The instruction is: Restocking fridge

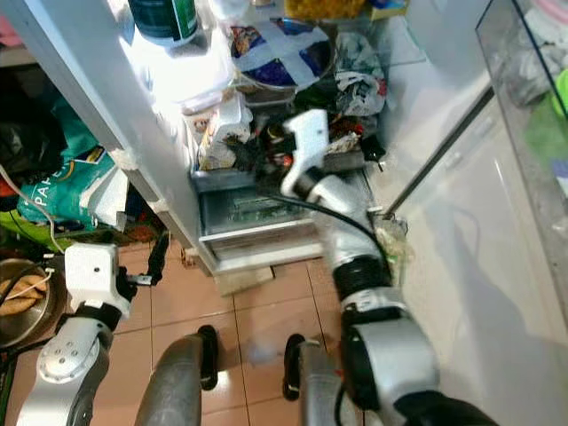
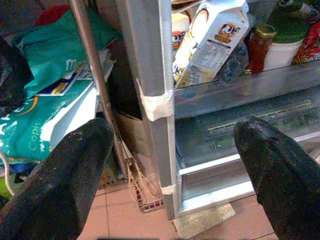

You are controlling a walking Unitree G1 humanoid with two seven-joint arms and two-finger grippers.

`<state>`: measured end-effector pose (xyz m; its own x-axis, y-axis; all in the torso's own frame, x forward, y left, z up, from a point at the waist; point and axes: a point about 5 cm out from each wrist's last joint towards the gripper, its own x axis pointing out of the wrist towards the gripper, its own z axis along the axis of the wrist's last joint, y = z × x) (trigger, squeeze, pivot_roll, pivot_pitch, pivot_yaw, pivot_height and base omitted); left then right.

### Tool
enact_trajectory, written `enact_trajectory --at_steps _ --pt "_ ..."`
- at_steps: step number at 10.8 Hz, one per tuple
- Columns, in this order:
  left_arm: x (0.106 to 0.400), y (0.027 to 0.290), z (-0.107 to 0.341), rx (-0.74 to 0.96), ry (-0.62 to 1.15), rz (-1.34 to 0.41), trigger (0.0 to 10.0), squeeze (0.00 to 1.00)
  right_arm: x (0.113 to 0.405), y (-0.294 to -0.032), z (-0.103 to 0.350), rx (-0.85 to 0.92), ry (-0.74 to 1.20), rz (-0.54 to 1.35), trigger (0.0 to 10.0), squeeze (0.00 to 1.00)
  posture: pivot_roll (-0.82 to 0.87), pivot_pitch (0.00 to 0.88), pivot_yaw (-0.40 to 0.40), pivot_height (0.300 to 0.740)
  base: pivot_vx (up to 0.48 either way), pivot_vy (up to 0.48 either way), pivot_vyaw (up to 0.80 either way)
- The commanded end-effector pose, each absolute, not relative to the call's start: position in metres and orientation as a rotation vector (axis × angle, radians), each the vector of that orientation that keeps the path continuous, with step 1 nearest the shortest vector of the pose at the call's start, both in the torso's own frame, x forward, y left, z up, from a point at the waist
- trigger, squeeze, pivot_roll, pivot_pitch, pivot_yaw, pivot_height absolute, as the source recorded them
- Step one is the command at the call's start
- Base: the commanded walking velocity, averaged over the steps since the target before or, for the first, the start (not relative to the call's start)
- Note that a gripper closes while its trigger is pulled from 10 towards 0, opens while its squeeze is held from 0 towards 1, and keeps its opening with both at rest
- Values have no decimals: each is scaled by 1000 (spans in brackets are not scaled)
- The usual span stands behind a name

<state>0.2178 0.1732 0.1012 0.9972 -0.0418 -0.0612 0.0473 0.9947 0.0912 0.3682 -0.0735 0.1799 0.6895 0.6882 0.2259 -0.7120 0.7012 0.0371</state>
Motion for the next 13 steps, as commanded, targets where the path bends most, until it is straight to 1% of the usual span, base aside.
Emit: enact_trajectory --at_steps 1,2,3,4,6,8,9,10,13 --pt "212 174 100 106 73 -42 10000 0 368 -67 185 116 -213 826 10000 988 244 227 -8 740 0 0 0" --pt "210 175 100 108 78 -38 10000 0 368 -57 189 120 -226 842 10000 988 251 233 -11 740 0 0 0" --pt "208 175 100 109 80 -37 10000 0 369 -51 192 112 -238 838 10000 961 256 240 -15 740 0 0 0" --pt "205 176 101 109 83 -32 10000 0 372 -41 197 106 -246 841 10000 898 261 248 -19 740 0 0 0" --pt "200 174 102 108 86 -31 10000 0 372 -28 202 100 -257 863 10000 890 268 266 -25 740 0 0 0" --pt "195 175 101 110 97 -29 10000 0 372 -18 205 60 -276 875 10000 843 273 283 -32 740 0 0 0" --pt "194 175 101 111 100 -27 10000 0 374 -16 209 24 -293 851 10000 796 274 286 -34 740 0 0 0" --pt "193 174 101 112 102 -29 10000 0 376 -15 213 -16 -309 818 10000 725 274 287 -34 740 0 0 0" --pt "195 175 102 117 105 -31 10000 0 385 -21 221 -41 -306 714 10000 529 273 288 -30 740 0 0 0"
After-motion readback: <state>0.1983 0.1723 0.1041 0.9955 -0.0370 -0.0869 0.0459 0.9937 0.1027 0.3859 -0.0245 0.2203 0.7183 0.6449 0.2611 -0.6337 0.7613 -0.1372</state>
